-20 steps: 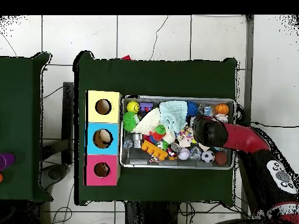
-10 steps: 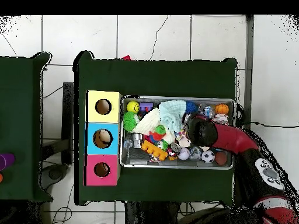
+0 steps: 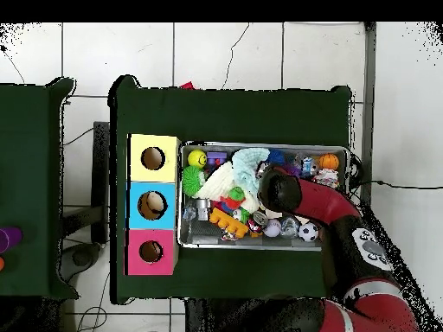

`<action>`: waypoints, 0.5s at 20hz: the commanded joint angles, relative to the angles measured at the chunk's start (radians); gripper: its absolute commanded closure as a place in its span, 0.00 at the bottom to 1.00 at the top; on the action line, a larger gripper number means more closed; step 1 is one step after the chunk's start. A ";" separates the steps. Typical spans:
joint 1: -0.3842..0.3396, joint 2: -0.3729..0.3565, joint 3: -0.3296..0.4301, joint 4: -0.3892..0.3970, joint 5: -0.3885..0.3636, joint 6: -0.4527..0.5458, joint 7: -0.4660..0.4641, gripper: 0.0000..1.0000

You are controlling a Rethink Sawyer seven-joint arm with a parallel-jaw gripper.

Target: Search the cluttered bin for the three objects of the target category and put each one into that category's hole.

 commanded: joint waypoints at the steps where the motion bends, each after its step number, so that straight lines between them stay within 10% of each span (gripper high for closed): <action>1: 0.064 0.092 0.014 0.082 0.113 -0.033 0.294 0.00; 10: 0.104 0.096 0.013 0.102 0.211 -0.065 0.307 0.00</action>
